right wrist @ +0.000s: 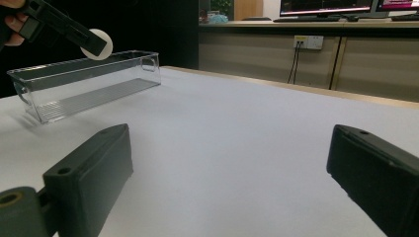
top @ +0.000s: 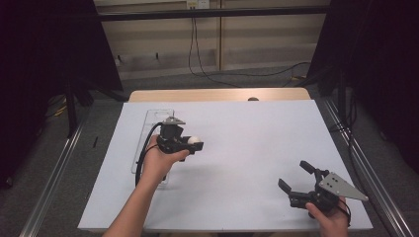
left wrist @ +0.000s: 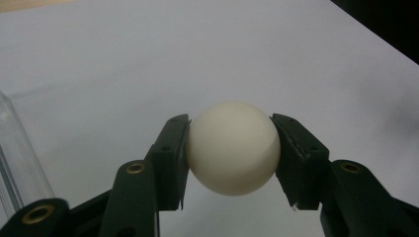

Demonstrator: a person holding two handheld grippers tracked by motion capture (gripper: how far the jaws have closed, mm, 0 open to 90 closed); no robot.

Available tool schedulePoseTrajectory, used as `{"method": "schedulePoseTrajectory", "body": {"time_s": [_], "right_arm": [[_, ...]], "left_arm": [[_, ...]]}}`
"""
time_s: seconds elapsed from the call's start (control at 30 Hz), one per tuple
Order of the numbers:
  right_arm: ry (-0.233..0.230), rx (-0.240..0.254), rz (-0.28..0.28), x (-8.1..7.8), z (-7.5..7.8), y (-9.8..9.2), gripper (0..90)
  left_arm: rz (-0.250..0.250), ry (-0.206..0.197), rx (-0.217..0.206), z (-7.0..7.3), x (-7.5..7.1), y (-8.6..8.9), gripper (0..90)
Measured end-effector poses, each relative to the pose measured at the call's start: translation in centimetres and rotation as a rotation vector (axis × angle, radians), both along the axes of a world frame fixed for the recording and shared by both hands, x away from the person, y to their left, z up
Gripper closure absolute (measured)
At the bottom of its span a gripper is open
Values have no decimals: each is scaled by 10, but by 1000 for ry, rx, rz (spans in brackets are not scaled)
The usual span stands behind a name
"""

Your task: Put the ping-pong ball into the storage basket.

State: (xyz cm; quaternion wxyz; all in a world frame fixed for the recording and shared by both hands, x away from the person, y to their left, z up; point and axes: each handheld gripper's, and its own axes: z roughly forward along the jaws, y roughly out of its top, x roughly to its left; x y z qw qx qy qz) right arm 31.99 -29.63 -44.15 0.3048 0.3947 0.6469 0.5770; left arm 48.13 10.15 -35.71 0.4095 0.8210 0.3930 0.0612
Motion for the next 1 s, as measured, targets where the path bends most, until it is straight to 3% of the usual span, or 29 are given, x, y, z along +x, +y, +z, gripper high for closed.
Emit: {"method": "schedulePoseTrajectory", "body": {"time_s": [0.13,0.63,0.9,0.93,1.0], "right_arm": [[-1,-3,0,0,0,0,33],[-1,-2,0,0,0,0,33],[-2,-2,1,0,0,0,33],[-2,-3,0,0,0,0,33],[-2,1,-2,0,0,0,33]], "left_arm": [[8,2,-18,0,0,0,513],[11,7,-20,1,0,2,513],[1,8,6,3,1,6,513],[16,6,-21,2,0,5,513],[15,5,-12,3,0,6,513]]}}
